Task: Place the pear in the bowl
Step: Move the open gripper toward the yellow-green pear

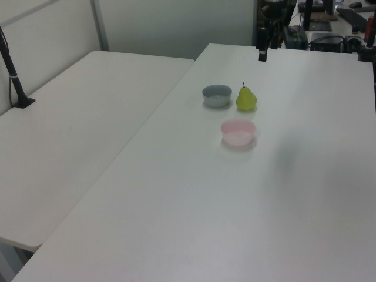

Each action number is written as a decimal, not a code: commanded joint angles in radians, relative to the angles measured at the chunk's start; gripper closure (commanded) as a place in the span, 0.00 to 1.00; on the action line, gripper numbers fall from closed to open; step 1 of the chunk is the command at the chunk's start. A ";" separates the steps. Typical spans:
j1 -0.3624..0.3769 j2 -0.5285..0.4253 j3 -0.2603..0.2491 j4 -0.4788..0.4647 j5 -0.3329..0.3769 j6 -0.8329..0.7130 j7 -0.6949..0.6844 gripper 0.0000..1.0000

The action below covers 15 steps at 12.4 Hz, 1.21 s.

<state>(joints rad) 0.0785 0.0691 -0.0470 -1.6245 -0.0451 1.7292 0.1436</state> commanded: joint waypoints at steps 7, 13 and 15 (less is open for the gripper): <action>-0.003 -0.025 -0.005 -0.020 0.017 -0.016 -0.019 0.00; -0.061 0.015 -0.005 0.001 0.016 0.010 -0.117 0.00; -0.124 0.037 -0.005 0.003 0.019 0.056 -0.214 0.00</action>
<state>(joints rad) 0.0143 0.0806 -0.0498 -1.6277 -0.0451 1.7358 0.0382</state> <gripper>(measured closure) 0.000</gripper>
